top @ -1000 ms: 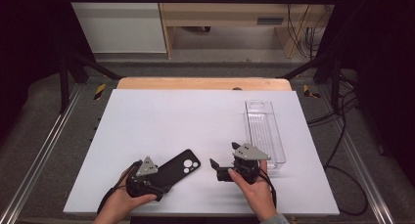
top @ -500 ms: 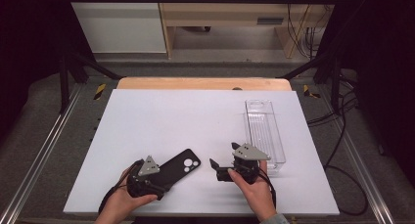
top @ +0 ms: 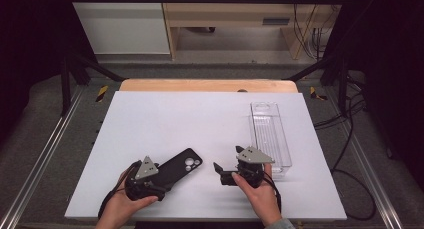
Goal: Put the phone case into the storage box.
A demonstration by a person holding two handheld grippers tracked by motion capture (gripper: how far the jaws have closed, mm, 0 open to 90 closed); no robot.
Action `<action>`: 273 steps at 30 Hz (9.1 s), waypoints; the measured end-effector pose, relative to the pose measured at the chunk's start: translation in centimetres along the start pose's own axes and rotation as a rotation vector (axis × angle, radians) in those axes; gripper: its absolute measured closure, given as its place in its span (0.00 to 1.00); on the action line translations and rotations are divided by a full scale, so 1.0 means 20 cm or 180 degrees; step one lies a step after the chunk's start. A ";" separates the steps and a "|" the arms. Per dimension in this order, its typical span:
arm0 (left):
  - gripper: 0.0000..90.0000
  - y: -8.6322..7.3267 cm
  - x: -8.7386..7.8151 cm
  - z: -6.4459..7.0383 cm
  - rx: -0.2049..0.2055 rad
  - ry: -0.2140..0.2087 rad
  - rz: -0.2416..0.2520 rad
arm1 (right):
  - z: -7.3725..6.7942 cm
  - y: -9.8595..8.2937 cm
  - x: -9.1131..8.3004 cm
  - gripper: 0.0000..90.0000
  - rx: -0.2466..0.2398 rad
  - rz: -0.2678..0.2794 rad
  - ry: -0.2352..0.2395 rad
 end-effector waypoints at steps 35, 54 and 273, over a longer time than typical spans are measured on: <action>0.17 0.58 -0.24 -0.07 0.0151 0.0810 0.1375 | 0.16 0.56 -0.23 0.09 -0.0010 0.0137 -0.0279; 0.17 0.57 -0.28 0.00 0.0305 0.0977 0.1480 | 0.05 0.86 -0.04 0.31 0.0111 -0.0073 0.0093; 0.05 -0.16 -0.22 -0.39 -0.0571 0.0563 0.1119 | 1.14 0.62 -0.56 0.88 0.0600 0.0079 -0.1182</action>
Point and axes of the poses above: each handheld gripper's, and its own axes: x roughly forward along the jaws, y roughly out of its top, z roughly to its right, the point moved 4 cm from there along x, roughly forward along the jaws, and after that the axes turned 11 degrees about -z, right-handed, at the moved point
